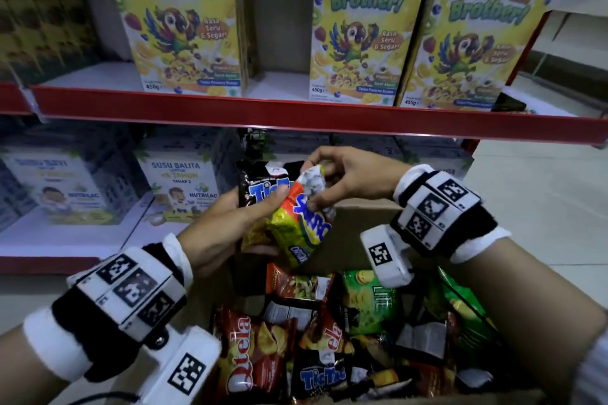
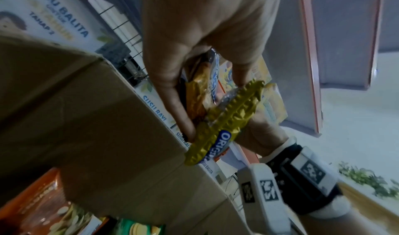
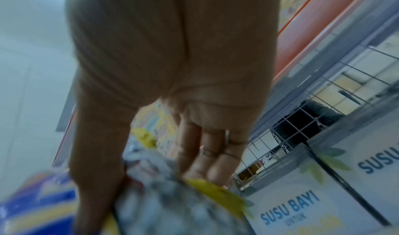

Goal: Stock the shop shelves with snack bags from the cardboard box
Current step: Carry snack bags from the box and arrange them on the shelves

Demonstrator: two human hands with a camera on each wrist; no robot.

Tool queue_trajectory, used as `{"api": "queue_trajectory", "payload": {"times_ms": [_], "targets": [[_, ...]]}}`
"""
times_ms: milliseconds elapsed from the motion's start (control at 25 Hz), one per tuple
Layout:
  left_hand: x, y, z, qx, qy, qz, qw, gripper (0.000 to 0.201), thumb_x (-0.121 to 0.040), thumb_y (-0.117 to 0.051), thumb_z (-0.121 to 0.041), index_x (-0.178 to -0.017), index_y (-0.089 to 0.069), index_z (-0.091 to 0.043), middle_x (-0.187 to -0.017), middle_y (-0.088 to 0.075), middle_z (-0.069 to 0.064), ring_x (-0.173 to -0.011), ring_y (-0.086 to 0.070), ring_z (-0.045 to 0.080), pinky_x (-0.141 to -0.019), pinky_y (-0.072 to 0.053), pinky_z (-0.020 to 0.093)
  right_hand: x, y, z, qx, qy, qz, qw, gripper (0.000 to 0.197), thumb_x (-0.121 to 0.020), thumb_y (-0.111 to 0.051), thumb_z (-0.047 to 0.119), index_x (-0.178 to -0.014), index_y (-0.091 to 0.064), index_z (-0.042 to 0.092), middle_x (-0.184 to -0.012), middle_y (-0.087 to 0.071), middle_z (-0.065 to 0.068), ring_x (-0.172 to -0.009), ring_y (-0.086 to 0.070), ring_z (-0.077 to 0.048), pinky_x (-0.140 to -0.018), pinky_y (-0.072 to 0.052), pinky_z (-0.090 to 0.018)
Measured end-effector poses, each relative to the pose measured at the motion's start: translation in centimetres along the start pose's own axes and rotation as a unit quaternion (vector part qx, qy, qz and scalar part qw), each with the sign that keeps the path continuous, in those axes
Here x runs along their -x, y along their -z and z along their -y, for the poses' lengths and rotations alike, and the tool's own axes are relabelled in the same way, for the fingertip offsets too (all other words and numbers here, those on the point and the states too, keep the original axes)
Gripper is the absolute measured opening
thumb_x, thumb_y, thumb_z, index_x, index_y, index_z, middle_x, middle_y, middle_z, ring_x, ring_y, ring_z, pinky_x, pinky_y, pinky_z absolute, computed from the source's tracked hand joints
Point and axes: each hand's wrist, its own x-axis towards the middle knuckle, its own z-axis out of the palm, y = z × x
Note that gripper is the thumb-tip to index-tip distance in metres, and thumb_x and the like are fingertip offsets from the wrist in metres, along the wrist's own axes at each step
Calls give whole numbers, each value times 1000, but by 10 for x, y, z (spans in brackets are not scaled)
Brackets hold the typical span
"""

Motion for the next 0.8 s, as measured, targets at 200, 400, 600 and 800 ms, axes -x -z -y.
{"api": "queue_trajectory", "payload": {"times_ms": [200, 400, 600, 800], "targets": [[0, 18, -5, 28, 5, 34, 999, 56, -66, -67, -42, -111, -65, -10, -99, -75, 10, -87, -73, 22, -63, -60, 37, -10, -13, -4, -62, 38, -82, 994, 44, -71, -79, 5, -100, -46, 14, -75, -55, -11, -71, -53, -17, -63, -44, -20], [-5, 21, 3, 56, -39, -32, 997, 39, -79, -62, -16, -116, -57, -4, -90, -76, 6, -77, -73, 19, -61, -61, 35, -8, -8, -10, -69, -16, -63, 996, 33, -73, -77, 21, -95, -53, 20, -86, -67, -3, -76, -66, -15, -65, -55, -30], [-1, 22, 13, -17, -29, 0, 999, 46, -62, -74, -33, -104, -66, -15, -95, -76, 7, -83, -73, 21, -63, -60, 35, -12, -15, -18, -81, -12, 10, 997, 17, -76, -73, 10, -82, -58, 12, -70, -72, 1, -62, -68, -12, -53, -57, -25], [-8, 44, 21, -43, -53, -122, 990, 27, -82, -68, -12, -108, -66, -9, -95, -75, 11, -78, -72, 22, -67, -60, 34, -25, -39, -46, -27, -107, 166, 980, 39, -78, -72, 11, -113, -54, 7, -85, -72, 0, -71, -69, -10, -65, -56, -20]]}}
